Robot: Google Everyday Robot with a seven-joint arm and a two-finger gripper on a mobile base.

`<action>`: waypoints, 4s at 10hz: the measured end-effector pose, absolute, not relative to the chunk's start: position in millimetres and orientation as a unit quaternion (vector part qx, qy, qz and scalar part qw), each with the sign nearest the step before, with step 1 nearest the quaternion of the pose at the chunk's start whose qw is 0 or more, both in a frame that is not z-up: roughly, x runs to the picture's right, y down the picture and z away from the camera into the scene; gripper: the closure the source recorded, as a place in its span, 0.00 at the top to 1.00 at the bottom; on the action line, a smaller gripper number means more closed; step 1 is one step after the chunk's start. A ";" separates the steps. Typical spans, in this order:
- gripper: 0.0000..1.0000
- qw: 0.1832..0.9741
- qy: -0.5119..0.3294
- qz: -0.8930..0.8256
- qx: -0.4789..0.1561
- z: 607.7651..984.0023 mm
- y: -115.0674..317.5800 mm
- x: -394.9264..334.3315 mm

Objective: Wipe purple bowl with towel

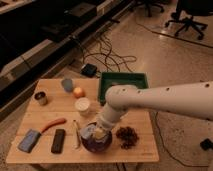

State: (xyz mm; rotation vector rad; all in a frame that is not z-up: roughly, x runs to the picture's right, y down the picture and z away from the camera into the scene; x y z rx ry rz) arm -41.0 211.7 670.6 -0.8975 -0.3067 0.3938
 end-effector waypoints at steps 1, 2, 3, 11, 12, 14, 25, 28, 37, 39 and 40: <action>0.00 0.867 -0.143 0.192 -0.437 677.6 222.6 -37.6; 0.00 0.865 -0.142 0.192 -0.441 680.2 227.2 -38.6; 0.00 0.862 -0.144 0.189 -0.447 683.5 232.7 -42.3; 0.00 0.849 -0.134 0.176 -0.479 687.9 254.9 -43.9; 0.00 0.849 -0.130 0.181 -0.479 687.5 255.9 -37.7; 0.00 0.849 -0.122 0.191 -0.477 685.7 256.0 -27.4; 0.00 0.858 -0.105 0.235 -0.444 720.6 216.0 0.4; 0.00 0.861 -0.121 0.220 -0.441 736.0 199.0 -20.7; 0.00 0.857 -0.160 0.137 -0.470 719.3 200.6 -98.2; 0.00 0.854 -0.162 0.119 -0.479 708.5 212.4 -106.6; 0.00 0.854 -0.163 0.112 -0.481 703.3 216.1 -107.4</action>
